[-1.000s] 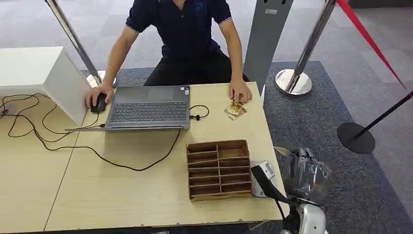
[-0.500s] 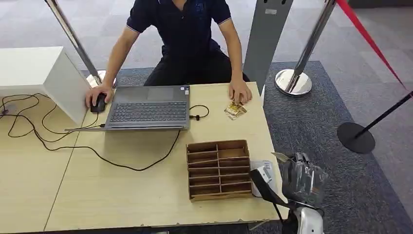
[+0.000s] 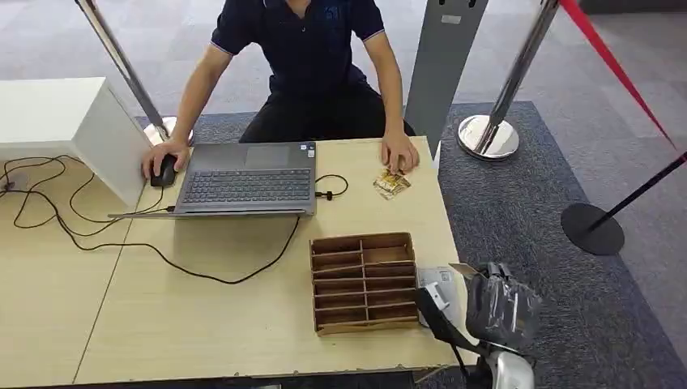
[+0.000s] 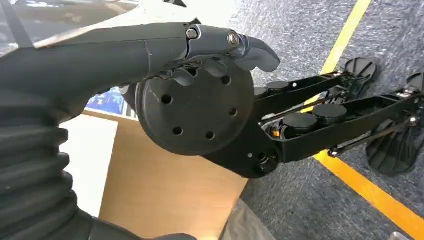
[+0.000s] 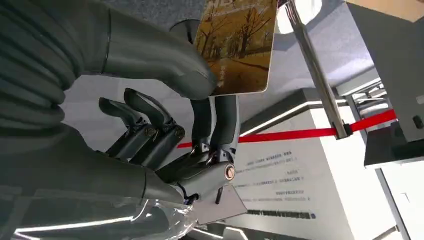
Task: Pass the card to the sensor for recognition and then transmit it.
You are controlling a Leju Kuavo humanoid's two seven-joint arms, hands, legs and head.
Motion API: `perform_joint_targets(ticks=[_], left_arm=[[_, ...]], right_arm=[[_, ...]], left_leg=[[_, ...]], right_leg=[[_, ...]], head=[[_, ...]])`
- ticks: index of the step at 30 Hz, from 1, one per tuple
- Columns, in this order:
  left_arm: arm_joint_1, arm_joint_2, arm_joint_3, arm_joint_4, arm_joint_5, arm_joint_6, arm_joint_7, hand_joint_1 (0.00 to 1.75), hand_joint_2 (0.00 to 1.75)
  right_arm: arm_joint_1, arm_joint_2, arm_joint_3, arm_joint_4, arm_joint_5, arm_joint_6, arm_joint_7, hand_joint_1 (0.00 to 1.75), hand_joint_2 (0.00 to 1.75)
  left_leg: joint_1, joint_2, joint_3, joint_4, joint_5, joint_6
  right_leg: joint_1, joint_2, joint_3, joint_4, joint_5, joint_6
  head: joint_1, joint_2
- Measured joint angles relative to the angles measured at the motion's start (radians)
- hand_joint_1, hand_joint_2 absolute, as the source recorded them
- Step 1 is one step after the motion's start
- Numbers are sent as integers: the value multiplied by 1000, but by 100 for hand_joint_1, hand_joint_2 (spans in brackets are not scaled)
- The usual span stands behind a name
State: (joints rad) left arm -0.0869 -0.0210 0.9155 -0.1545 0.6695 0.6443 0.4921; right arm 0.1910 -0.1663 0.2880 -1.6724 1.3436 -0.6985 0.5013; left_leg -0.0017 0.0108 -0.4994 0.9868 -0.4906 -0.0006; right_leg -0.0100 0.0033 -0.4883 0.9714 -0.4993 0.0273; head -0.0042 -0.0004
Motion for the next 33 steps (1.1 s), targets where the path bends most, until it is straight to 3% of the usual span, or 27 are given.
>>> perform_joint_targets(ticks=[33], left_arm=[[-1,-14,10,-3,0,0,-5,0,175]], right_arm=[[16,-1,34,58,-14,0,-11,175,175]], left_leg=[[0,0,0,0,0,0]], right_leg=[[0,0,0,0,0,0]], head=[[0,0]])
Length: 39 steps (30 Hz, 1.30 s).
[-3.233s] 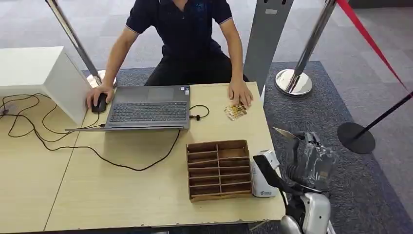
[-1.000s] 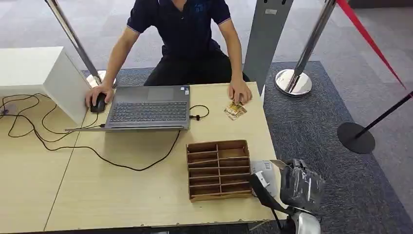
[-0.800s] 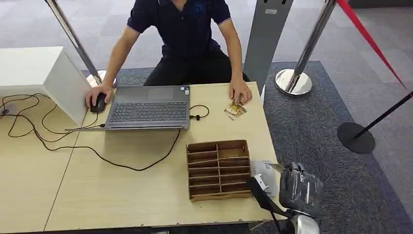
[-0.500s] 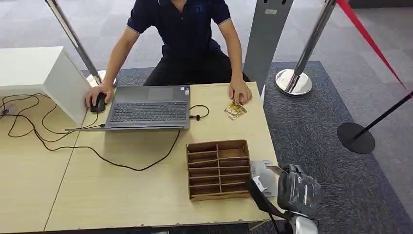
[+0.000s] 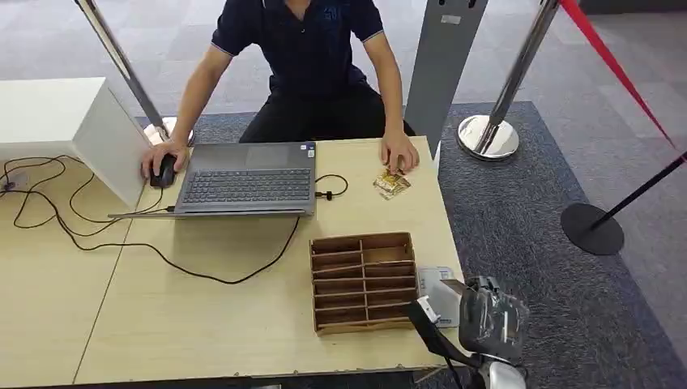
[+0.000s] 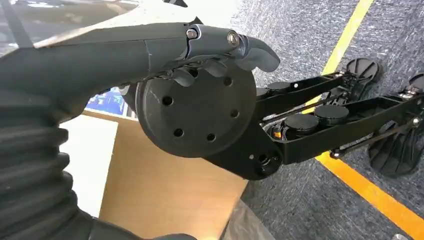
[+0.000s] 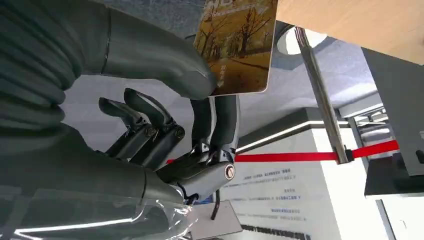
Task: Pass the card to the sensor for recognition and then transmit it.
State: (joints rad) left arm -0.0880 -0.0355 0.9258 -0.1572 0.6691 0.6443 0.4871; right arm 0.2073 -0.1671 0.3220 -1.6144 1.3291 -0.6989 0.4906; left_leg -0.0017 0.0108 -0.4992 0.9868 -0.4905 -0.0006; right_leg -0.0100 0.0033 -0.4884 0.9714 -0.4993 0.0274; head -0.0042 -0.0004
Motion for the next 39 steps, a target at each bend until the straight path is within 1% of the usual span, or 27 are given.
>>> perform_joint_targets(ticks=[5,15,19,24,27,29,33,39], left_arm=[[0,0,0,0,0,0,-3,0,175],[1,0,0,-1,0,0,-9,0,175],[1,1,0,-1,0,0,-12,0,175],[1,5,0,-1,0,0,-19,0,175],[0,8,0,0,0,0,-27,0,175],[1,16,-1,0,0,0,-33,0,175],[1,19,-1,0,0,0,-39,0,175],[-1,25,-1,0,0,0,-49,0,175]], right_arm=[[-4,5,-4,-6,15,0,-32,175,175],[-13,9,-9,-11,19,0,-35,175,175],[-16,9,-11,-27,46,0,-31,175,175],[-34,2,-19,-68,92,0,7,175,175],[-56,-14,-26,-101,114,0,38,175,175],[-69,-30,-27,-118,141,0,74,175,175],[-92,-63,-27,-154,166,0,115,175,175],[-133,-104,-14,-202,179,0,131,175,175]], left_leg=[[0,0,0,0,0,0],[0,0,0,0,0,0],[0,0,0,0,0,0],[0,0,0,0,0,0],[0,0,0,0,0,0],[0,0,0,0,0,0],[-1,0,0,0,0,0],[0,0,0,0,0,0]], right_leg=[[0,0,0,0,0,0],[0,0,0,0,0,0],[0,0,0,0,0,0],[0,0,0,0,0,0],[0,0,0,0,0,0],[0,0,1,0,0,0],[0,0,0,0,0,0],[0,0,1,0,0,0]], head=[[0,0],[0,0],[0,0],[0,0],[0,0],[0,0],[0,0],[0,0]])
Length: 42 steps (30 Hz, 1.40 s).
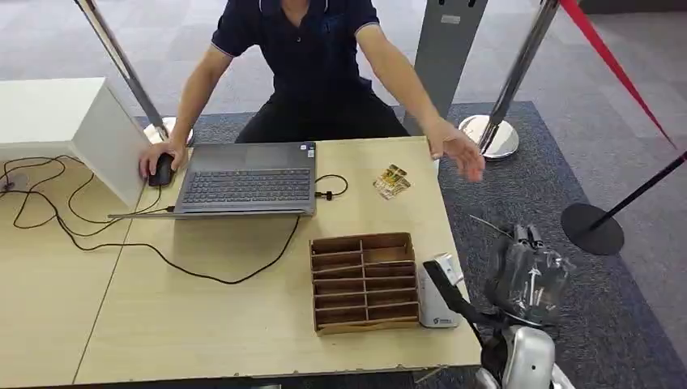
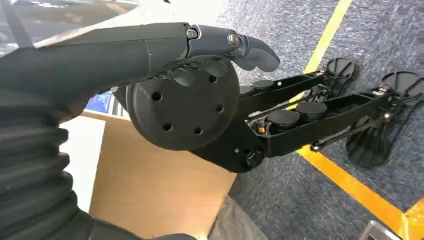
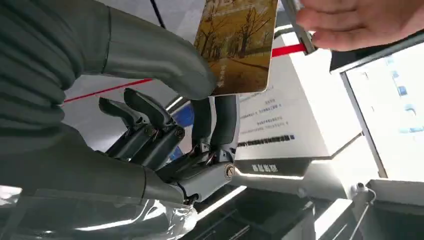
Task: Pass the card to the sensor for recognition and then transmit it.
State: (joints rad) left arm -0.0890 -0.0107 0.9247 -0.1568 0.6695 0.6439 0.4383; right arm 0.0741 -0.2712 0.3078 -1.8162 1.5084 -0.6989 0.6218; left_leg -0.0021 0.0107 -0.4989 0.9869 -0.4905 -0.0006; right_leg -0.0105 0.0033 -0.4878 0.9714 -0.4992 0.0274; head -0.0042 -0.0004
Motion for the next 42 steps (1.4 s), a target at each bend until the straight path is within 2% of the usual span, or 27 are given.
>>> perform_joint_targets(ticks=[11,25,32,42], left_arm=[[-1,7,0,0,0,0,-14,0,175],[-3,9,0,0,0,0,-20,0,175],[-3,10,1,0,0,0,-20,0,175],[-2,10,8,1,0,0,-19,0,175]], right_arm=[[-63,-2,59,-27,-11,0,-20,175,175],[-94,101,139,19,-102,1,-193,175,175],[-97,137,143,36,-114,1,-217,175,175],[-96,155,138,53,-116,1,-241,175,175]], left_leg=[[0,-1,0,0,0,0],[0,-1,0,0,0,0],[0,-1,0,0,0,0],[0,0,0,0,0,0]], right_leg=[[0,0,0,0,0,0],[0,0,0,0,0,0],[0,0,0,0,0,0],[0,0,0,0,0,0]], head=[[0,0],[0,0],[0,0],[0,0]])
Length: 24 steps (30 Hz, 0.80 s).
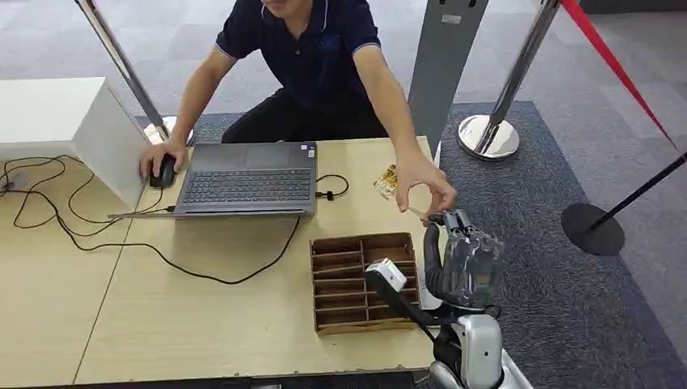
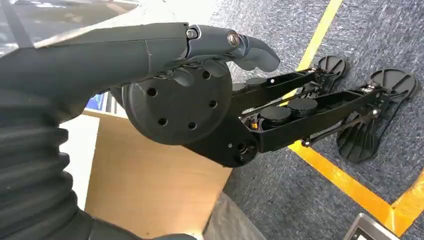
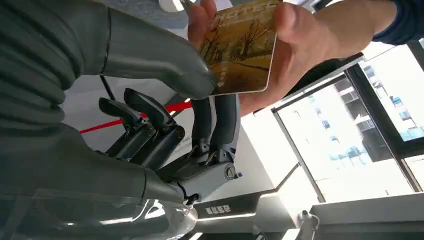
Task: Pass the card to the sensor for recognition and then transmit it.
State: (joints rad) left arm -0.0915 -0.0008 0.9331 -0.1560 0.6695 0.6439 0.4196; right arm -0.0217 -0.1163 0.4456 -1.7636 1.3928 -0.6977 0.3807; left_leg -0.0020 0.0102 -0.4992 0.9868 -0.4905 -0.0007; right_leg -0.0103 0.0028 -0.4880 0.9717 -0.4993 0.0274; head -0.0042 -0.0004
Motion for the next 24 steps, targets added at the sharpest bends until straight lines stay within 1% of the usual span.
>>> perform_joint_targets(ticks=[18,19,20,24], left_arm=[[2,3,2,0,0,0,1,0,175],[2,3,2,0,0,0,1,0,175],[2,5,3,0,0,0,1,0,175],[2,5,6,0,0,0,1,0,175]], right_arm=[[17,16,-40,-8,5,-1,-18,175,175],[18,16,-42,-10,6,-1,-18,115,175],[18,16,-43,-11,6,-1,-18,0,175],[24,19,-59,-24,16,-1,-21,0,175]], left_leg=[[0,0,0,0,0,0],[0,0,0,0,0,0],[0,0,0,0,0,0],[0,0,0,0,0,0]], right_leg=[[0,0,0,0,0,0],[0,0,0,0,0,0],[0,0,0,0,0,0],[0,0,0,0,0,0]], head=[[0,0],[0,0],[0,0],[0,0]])
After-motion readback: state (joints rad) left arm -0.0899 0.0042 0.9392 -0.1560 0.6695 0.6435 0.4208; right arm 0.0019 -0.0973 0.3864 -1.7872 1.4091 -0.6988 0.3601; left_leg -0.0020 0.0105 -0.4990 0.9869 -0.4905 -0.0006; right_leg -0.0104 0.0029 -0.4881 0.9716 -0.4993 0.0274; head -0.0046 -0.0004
